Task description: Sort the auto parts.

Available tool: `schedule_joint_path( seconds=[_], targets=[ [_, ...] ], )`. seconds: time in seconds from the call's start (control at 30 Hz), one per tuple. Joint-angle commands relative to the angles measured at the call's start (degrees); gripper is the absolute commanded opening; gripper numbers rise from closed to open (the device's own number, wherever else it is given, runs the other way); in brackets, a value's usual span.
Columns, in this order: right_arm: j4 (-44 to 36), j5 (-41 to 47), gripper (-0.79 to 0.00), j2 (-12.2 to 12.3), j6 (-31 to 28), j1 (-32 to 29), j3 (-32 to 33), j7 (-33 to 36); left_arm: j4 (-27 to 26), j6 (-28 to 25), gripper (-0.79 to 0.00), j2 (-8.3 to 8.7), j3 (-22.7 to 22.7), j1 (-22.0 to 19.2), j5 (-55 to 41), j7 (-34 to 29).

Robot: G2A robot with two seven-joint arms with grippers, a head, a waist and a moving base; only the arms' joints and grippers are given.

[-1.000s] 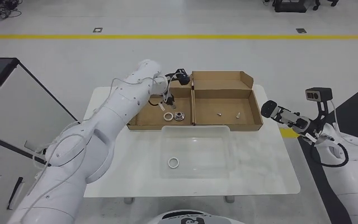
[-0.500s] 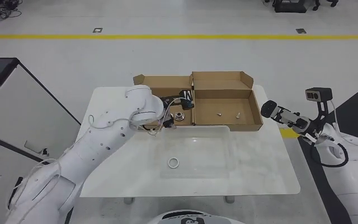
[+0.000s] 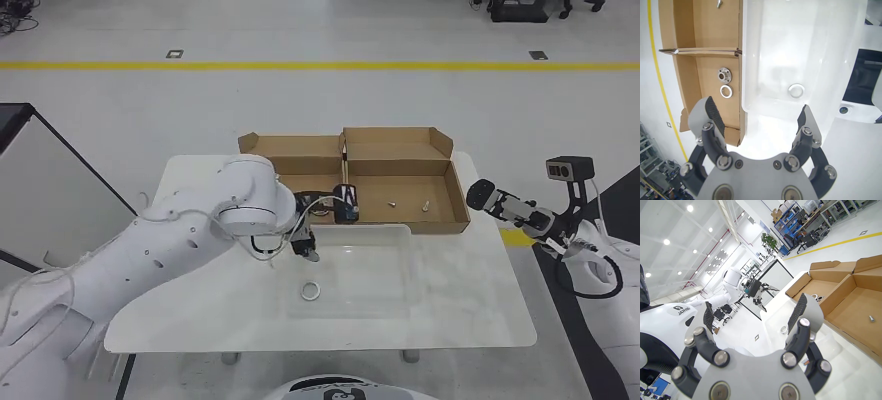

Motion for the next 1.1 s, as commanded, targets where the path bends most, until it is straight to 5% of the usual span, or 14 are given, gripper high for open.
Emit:
schedule_joint_path(
  seconds=[0.0,0.4,0.73,1.07],
  targets=[
    [0.0,0.0,0.0,0.0,0.0,0.0,0.0,0.0,0.7,0.9,0.0,-0.36,2.4,-2.9,-3.4,-0.9],
    [0.0,0.0,0.0,0.0,0.0,0.0,0.0,0.0,6.8,0.6,0.0,-5.71,15.3,-12.6,-10.3,-0.6],
    [0.0,0.0,0.0,0.0,0.0,0.0,0.0,0.0,10.7,1.6,-0.099,-9.92,15.3,-9.1,-8.7,-1.6],
    [0.0,0.0,0.0,0.0,0.0,0.0,0.0,0.0,13.0,2.4,-0.111,-11.66,15.3,-3.8,-2.3,-2.4]
  ],
)
